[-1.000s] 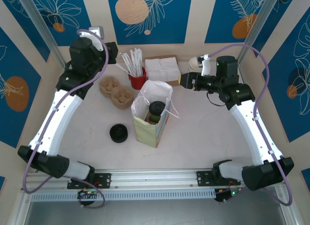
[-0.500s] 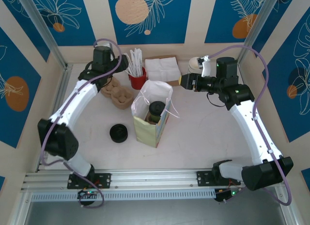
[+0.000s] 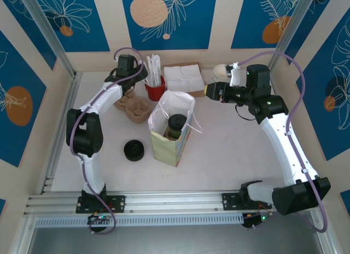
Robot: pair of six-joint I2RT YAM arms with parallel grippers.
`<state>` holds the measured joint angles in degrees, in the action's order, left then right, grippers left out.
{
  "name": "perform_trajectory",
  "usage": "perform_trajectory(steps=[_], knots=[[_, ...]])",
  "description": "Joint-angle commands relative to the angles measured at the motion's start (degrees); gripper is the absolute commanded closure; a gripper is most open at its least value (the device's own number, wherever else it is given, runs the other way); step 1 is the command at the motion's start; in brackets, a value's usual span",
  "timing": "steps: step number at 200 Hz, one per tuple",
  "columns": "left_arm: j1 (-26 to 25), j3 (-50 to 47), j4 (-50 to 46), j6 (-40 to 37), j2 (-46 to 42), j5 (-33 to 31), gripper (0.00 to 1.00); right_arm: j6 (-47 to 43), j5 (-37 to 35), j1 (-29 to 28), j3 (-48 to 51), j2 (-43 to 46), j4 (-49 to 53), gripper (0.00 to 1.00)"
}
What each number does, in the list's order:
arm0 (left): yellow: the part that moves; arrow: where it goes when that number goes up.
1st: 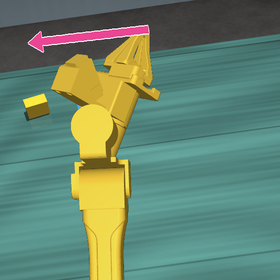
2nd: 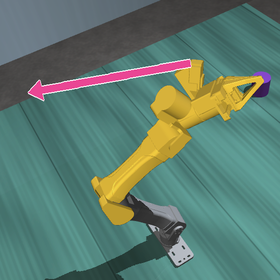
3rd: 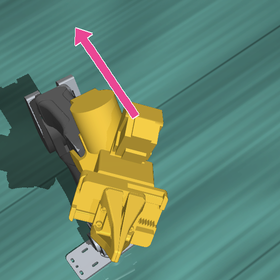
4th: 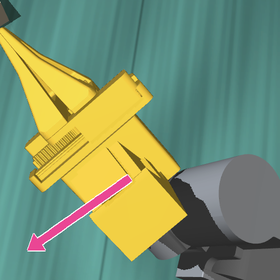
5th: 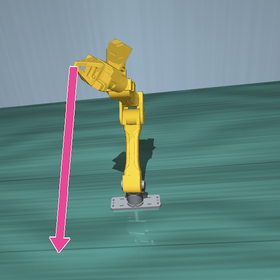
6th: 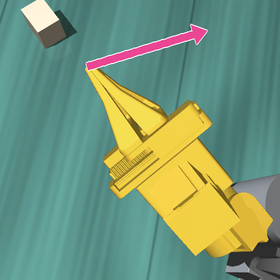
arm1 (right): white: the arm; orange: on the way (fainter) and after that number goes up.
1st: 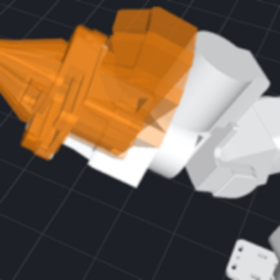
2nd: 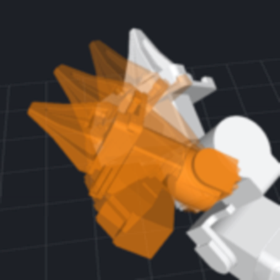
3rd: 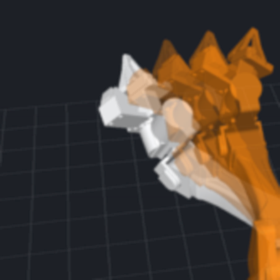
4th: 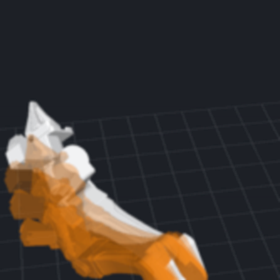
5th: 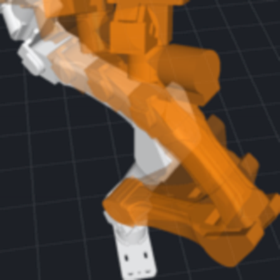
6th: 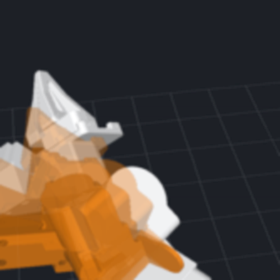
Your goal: Pack the takeout coffee
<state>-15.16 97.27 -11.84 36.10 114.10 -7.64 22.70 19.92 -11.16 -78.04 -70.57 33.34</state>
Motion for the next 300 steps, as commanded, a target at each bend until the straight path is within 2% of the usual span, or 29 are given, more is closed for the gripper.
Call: perform_trajectory(steps=[1, 55, 91, 139, 185, 247, 277, 300], knots=[[0.6, 1.2, 3.7, 1.3, 0.3, 1.8, 0.41, 0.0, 1.4, 0.6, 1.0, 0.9, -0.9, 0.47], [0.3, -0.6, 4.8, 1.3, -0.8, 1.3, 0.75, 0.3, 2.4, 1.5, 1.7, 1.0, -1.3, 0.47], [-0.4, -0.6, 4.1, -1.0, -2.9, 0.7, 0.86, 0.5, 2.8, 1.7, 1.9, 1.5, -1.3, 0.47], [-3.0, 0.9, 0.6, -8.0, -8.6, -2.7, 0.92, 0.5, 2.8, 1.9, 2.4, 3.0, -1.0, 0.47], [-5.4, 4.2, -5.6, -13.7, -14.7, -5.7, 0.92, 0.2, 2.8, 2.2, 2.1, 4.1, -0.3, 0.47], [-9.1, 14.8, -20.6, -22.0, -22.9, -6.5, 0.92, 0.2, 2.5, 2.4, 1.6, 4.8, -0.3, 0.47], [-11.2, 18.5, -25.8, -24.7, -28.1, -3.7, 0.91, 0.1, 2.1, 2.5, 1.5, 4.8, -0.1, 0.47], [-12.3, 21.6, -29.7, -25.0, -31.5, 4.2, 0.91, -0.3, 2.8, 2.7, 1.4, 4.8, -0.1, 0.46]])
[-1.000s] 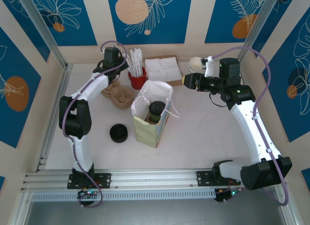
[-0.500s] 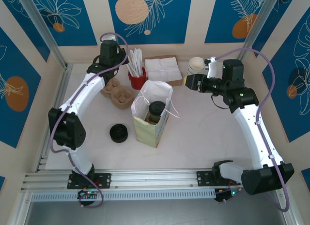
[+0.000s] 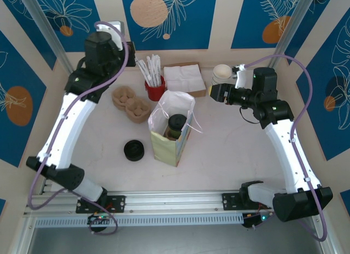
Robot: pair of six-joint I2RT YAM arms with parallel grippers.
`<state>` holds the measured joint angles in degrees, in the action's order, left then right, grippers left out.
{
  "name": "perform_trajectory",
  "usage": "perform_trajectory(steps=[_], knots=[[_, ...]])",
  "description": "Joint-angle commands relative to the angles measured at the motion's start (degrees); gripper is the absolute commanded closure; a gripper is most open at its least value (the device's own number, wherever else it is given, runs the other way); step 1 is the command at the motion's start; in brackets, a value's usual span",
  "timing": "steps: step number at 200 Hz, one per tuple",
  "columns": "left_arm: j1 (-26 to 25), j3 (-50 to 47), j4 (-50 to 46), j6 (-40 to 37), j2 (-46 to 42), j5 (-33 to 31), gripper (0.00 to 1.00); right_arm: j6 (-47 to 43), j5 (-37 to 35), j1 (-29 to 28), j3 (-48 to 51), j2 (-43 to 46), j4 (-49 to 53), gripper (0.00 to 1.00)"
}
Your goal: Pack the takeout coffee
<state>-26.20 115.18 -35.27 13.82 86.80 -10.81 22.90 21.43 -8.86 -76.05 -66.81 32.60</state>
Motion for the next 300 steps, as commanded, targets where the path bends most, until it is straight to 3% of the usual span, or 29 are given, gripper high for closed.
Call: perform_trajectory(steps=[1, 43, 74, 177, 258, 273, 290, 300], knots=[[-1.3, 3.6, -6.3, -2.7, -4.4, 7.7, 0.91, -0.5, 1.4, 0.4, -0.6, 1.0, 0.6, 0.46], [-3.3, 2.4, -7.8, -0.3, -10.2, 18.1, 0.9, -0.3, 0.7, 0.8, -0.6, 1.3, 0.9, 0.46], [-6.6, -8.4, -1.1, 0.6, -14.8, 23.4, 0.9, -0.2, 0.3, 0.9, -0.3, 1.4, 1.0, 0.46], [-16.1, -26.5, 0.0, -4.3, -20.1, 25.0, 0.89, 0.6, 0.5, 1.0, 0.6, 0.8, 0.8, 0.46], [-19.7, -36.8, 1.7, -11.0, -23.3, 25.3, 0.87, 1.5, 0.4, 0.5, 0.7, -1.2, -0.8, 0.46], [-19.7, -36.5, -0.5, -12.9, -23.4, 26.0, 0.81, 1.5, -1.4, 0.0, 0.2, -2.0, -0.7, 0.47], [-19.8, -36.0, -1.2, -13.4, -23.7, 25.9, 0.53, 1.4, -2.0, -0.5, -0.3, -2.8, -1.5, 0.47], [-19.7, -35.1, -1.9, -13.7, -23.9, 25.6, 0.47, 0.9, -1.9, -1.1, -0.6, -3.6, -1.9, 0.47]])
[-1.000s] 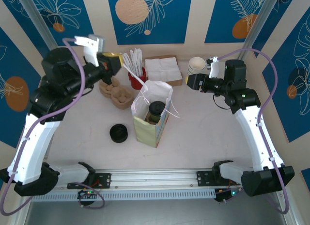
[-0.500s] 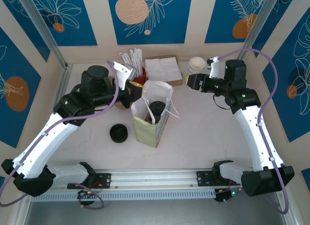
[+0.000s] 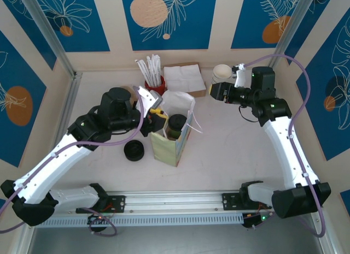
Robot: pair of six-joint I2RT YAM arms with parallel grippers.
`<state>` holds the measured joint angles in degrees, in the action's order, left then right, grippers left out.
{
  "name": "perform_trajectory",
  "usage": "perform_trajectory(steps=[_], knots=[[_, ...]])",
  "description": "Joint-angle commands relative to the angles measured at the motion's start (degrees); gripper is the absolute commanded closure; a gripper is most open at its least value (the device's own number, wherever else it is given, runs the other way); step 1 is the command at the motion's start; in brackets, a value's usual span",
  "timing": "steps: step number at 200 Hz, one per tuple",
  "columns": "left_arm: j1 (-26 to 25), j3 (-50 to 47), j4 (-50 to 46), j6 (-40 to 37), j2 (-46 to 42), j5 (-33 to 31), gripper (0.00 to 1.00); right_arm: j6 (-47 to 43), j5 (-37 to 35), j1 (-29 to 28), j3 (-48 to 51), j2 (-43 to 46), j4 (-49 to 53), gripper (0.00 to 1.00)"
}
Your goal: Pack the takeout coffee
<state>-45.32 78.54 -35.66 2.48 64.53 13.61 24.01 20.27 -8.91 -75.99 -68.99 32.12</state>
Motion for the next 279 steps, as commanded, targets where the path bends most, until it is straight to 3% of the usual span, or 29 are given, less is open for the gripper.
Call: perform_trajectory(steps=[1, 23, 58, 74, 111, 155, 221, 279], knots=[[-0.6, 1.6, -1.6, -2.4, -1.7, 1.1, 0.46, -0.3, -0.8, -1.1, -0.8, -1.5, -1.4, 0.47], [-0.6, 4.3, -1.2, -2.9, -2.7, -2.0, 0.31, -2.2, -1.8, -3.0, -2.2, -3.7, -2.1, 0.47], [-0.6, 6.7, 0.8, -1.3, -4.6, -11.3, 0.28, -2.7, -5.3, -5.3, -7.6, -9.7, -1.7, 0.48], [-0.6, 6.2, 0.4, -0.1, -5.3, -15.6, 0.28, -3.1, -10.8, -6.9, -10.9, -12.9, -0.7, 0.49], [-0.5, 2.7, 1.3, 0.2, -6.8, -17.8, 0.19, -7.3, -17.9, -8.9, -18.4, -20.8, -0.7, 0.49], [-0.6, 3.9, 0.5, 1.0, -5.8, -16.5, 0.25, -10.8, -19.3, -9.5, -31.5, -32.6, 2.1, 0.49], [-0.6, 4.6, -0.3, 4.4, -4.4, -15.6, 0.25, -14.9, -22.2, -9.8, -46.4, -47.3, 5.1, 0.51], [-0.6, 3.8, -4.3, 7.0, -5.8, -15.1, 0.33, -13.7, -27.6, -10.2, -52.8, -56.8, 4.7, 0.53]])
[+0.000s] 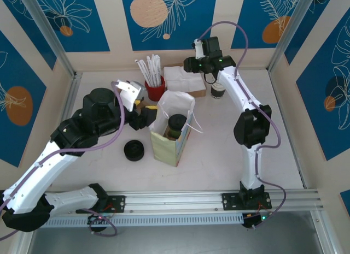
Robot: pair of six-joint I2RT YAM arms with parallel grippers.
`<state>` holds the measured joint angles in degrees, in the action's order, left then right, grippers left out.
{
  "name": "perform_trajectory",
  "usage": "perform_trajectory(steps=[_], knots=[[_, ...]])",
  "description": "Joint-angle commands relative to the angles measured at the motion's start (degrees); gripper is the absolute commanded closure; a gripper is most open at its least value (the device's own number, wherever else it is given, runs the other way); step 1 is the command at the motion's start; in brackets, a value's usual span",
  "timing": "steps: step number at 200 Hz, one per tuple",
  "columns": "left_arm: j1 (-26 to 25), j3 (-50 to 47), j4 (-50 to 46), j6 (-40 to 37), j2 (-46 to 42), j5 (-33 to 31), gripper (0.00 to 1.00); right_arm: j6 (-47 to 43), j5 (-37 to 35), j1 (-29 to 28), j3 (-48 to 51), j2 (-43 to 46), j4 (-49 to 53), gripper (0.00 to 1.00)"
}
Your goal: Pack the takeout coffee
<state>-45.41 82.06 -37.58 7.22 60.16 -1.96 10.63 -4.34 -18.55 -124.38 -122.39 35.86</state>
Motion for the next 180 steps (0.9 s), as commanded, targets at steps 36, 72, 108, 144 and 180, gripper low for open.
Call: perform_trajectory(steps=[36, 72, 108, 144, 180], knots=[[-0.5, -0.5, -5.0, 2.9, -2.2, -1.8, 0.33, 0.7, -5.6, -1.1, -13.3, -10.9, 4.2, 0.53], [-0.5, -0.1, -6.7, 3.4, -1.9, -4.9, 0.33, 0.3, -7.7, -2.7, -15.7, -15.4, 2.1, 0.53], [-0.5, -1.1, -6.1, 3.9, -4.1, -6.8, 0.29, -0.4, -9.9, -3.1, -20.2, -20.8, 2.6, 0.48], [-0.5, -3.9, -4.4, 3.6, -5.7, -5.2, 0.28, -0.9, -11.3, -3.3, -25.6, -25.9, 4.0, 0.45], [-0.5, -4.2, -5.7, 3.6, -6.1, -3.8, 0.29, -4.9, -12.9, -3.8, -27.1, -29.1, 3.0, 0.41]])
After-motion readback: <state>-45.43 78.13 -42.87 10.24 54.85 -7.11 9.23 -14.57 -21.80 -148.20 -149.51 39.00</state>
